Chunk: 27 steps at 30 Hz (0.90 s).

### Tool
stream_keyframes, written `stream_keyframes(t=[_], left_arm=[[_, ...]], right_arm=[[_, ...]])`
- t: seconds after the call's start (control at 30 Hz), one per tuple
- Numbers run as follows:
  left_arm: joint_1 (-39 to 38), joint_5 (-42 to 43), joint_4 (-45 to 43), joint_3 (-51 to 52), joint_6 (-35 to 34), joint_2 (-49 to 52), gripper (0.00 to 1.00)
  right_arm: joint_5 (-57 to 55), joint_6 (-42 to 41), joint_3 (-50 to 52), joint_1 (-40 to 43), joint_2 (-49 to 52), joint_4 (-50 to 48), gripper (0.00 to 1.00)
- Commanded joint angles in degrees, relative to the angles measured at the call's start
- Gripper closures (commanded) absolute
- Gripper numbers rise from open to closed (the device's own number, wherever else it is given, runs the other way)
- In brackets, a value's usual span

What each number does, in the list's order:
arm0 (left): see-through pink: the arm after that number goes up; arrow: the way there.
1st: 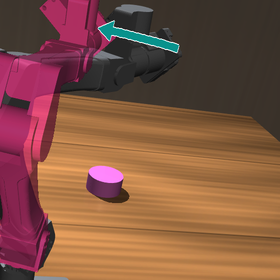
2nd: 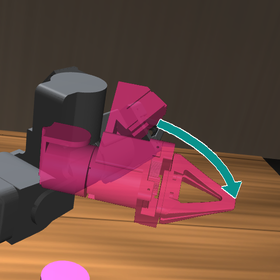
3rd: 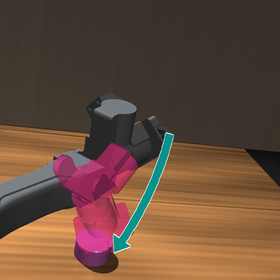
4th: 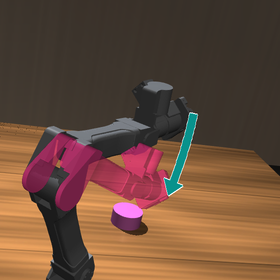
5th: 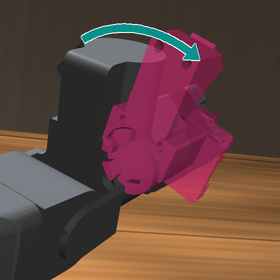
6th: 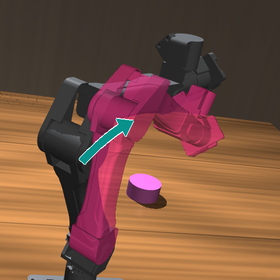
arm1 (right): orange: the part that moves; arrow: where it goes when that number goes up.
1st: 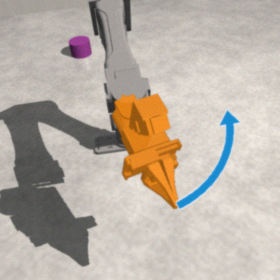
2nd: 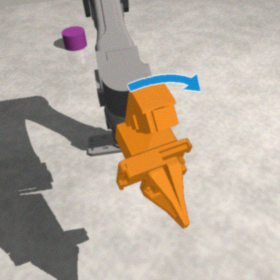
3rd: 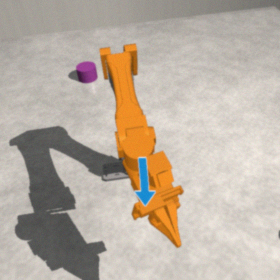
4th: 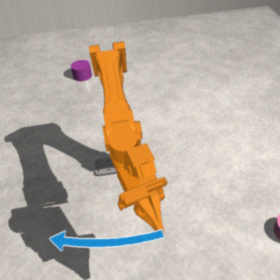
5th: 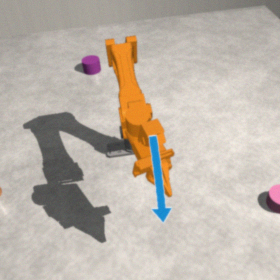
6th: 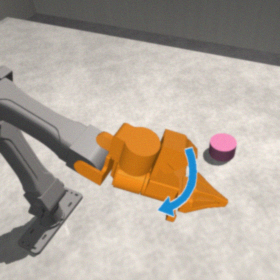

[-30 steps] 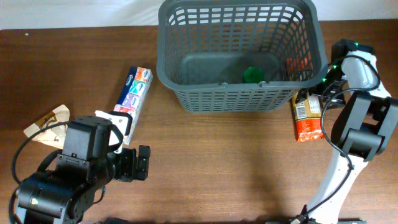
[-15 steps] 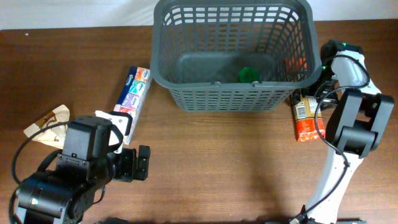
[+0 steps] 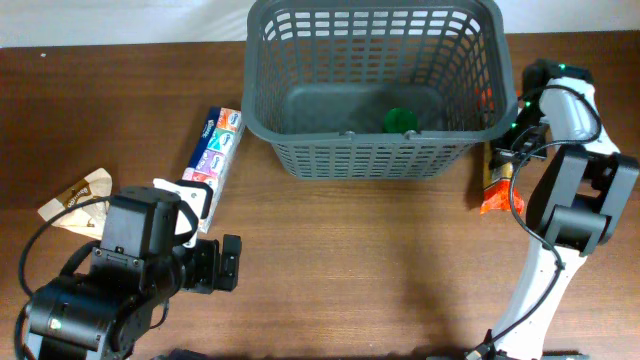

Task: Pack container
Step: 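Lift the spaghetti packet with the right gripper over the basket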

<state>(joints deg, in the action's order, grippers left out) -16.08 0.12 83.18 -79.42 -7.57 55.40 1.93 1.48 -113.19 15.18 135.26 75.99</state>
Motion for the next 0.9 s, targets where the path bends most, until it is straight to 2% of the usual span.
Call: stream_keyframes(t=[0.0, 0.27, 0.47, 0.63, 0.87], left_arm=[[-0.28, -0.59, 0.04, -0.87, 0.33, 0.15, 0.00], [-0.28, -0.59, -0.11, -0.87, 0.35, 0.15, 0.00], [-0.28, -0.59, -1.97, -0.87, 0.35, 0.15, 0.00], [-0.28, -0.57, -2.16, -0.87, 0.33, 0.15, 0.00], [-0.28, -0.57, -2.69, -0.87, 0.33, 0.15, 0.01]], right_arm=[[-1.51, -3.74, -8.04, 4.02, -0.61, 1.86, 0.96], [1.29, -3.93, -36.28, 10.91, -3.34, 13.94, 0.96], [8.46, -4.81, -60.28, 11.06, -4.55, 21.35, 0.96], [12.50, -5.11, -66.73, 5.22, -9.81, 20.70, 0.96], [9.66, -3.23, -66.73, -11.67, -13.40, 20.26, 0.96]])
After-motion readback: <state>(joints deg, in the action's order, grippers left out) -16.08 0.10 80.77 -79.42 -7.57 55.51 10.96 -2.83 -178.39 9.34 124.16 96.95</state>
